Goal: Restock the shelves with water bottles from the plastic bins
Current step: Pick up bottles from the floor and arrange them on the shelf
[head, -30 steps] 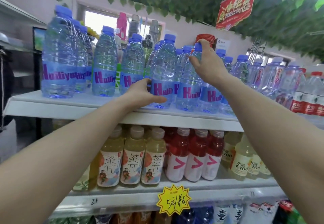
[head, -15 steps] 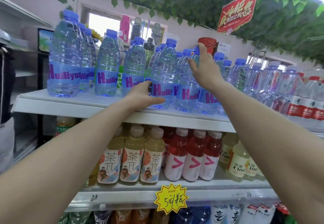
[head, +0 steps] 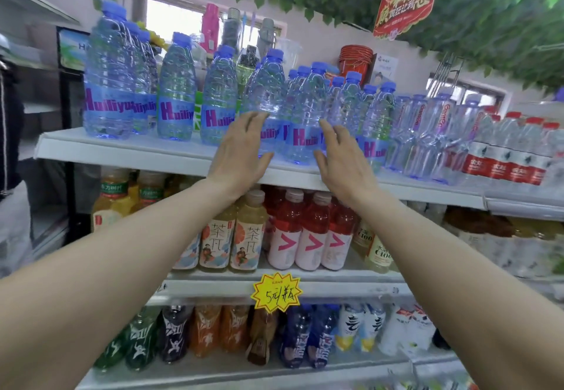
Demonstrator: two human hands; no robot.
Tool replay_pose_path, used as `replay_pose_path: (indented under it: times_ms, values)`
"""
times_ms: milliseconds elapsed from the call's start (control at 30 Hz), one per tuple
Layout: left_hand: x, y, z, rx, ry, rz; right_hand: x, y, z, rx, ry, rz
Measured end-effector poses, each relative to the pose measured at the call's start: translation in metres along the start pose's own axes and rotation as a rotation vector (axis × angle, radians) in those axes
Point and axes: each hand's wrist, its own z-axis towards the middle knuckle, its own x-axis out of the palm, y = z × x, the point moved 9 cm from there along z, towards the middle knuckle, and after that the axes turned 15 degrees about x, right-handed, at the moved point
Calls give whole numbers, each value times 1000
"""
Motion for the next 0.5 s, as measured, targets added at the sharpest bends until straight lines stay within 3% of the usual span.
replay_pose_path:
  times_ms: [233,500]
  values:
    - [28,-62,-83,74,128,32,36,-19,-105,-50,73,-23]
    - [106,-84,-248,45,357,-45,123,-52,-265,-12,236,-53]
